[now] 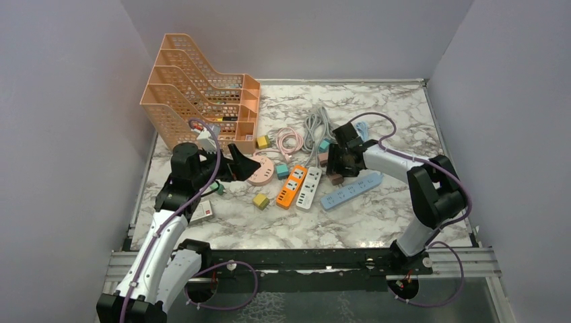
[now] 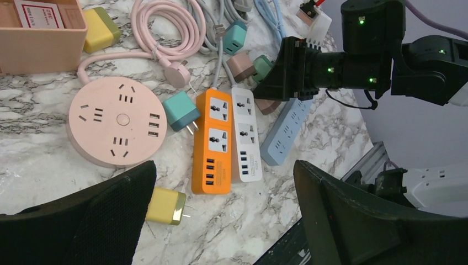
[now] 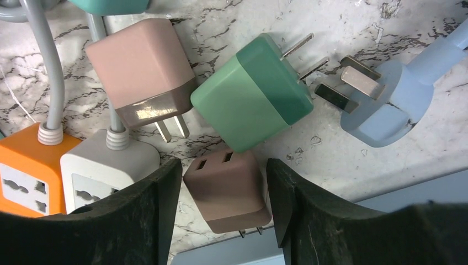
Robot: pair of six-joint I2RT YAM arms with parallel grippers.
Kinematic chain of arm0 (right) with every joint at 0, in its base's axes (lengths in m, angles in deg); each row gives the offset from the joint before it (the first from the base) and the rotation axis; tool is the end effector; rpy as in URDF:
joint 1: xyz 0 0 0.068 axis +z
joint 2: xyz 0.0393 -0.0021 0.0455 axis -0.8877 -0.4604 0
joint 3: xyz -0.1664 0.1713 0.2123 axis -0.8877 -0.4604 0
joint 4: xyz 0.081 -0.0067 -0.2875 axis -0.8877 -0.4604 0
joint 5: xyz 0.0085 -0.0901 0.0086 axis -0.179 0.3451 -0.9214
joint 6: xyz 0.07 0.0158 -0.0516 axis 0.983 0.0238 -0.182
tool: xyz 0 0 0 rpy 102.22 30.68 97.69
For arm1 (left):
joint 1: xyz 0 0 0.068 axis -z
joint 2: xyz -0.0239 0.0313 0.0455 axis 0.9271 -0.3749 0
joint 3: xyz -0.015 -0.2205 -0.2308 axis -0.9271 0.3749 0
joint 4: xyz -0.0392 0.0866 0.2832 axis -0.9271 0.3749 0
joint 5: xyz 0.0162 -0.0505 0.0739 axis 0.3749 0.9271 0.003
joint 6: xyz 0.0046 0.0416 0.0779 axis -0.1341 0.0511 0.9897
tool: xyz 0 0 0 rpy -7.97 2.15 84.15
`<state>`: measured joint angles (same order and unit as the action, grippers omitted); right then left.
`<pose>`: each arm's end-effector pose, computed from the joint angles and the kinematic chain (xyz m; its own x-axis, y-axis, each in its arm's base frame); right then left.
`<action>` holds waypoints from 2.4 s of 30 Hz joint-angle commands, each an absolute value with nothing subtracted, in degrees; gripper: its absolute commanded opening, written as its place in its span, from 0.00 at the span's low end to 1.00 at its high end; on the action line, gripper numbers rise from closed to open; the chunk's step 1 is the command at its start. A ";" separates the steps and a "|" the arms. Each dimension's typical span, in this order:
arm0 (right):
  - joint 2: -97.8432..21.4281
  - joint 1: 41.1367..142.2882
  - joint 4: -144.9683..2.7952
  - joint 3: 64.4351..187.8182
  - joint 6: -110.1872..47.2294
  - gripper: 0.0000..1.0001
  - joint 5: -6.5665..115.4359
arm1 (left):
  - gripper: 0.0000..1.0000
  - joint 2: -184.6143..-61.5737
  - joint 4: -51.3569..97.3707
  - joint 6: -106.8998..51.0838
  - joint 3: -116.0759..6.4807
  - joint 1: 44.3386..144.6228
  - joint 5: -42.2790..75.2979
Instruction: Insert the plug
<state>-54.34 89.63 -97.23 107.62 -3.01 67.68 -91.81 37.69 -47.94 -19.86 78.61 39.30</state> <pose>0.3379 0.1638 0.1460 -0.9100 0.1809 -0.3731 0.1316 0.9793 0.1540 0.2077 -0.0802 0.3090 -0.6123 -0.3419 -0.7128 0.3699 0.6730 -0.6405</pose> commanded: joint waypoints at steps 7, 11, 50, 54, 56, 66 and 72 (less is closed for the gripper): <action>-53.82 90.23 -96.89 106.20 -8.98 0.63 67.85 | 0.97 -91.30 37.97 -49.13 -18.14 78.88 40.76; -53.26 91.41 -99.14 105.48 -11.79 0.63 69.43 | 0.97 -91.90 37.74 -49.36 -17.88 78.88 40.53; -38.34 105.45 -66.05 105.28 -34.22 0.24 23.55 | 0.93 -105.18 19.69 -72.58 -16.20 86.93 46.23; -40.06 107.02 -66.46 105.97 -35.52 0.24 24.92 | 0.91 -106.11 18.55 -73.86 -15.56 87.55 46.59; -41.17 107.50 -66.97 106.83 -35.59 0.24 25.78 | 0.90 -106.62 19.40 -73.32 -15.49 87.58 46.21; -44.21 109.67 -67.16 108.85 -36.89 0.24 26.21 | 0.70 -109.59 21.80 -69.67 -16.38 88.23 50.82; -46.02 109.91 -66.46 109.38 -36.58 0.24 26.11 | 0.50 -108.77 22.68 -69.26 -15.53 88.37 53.10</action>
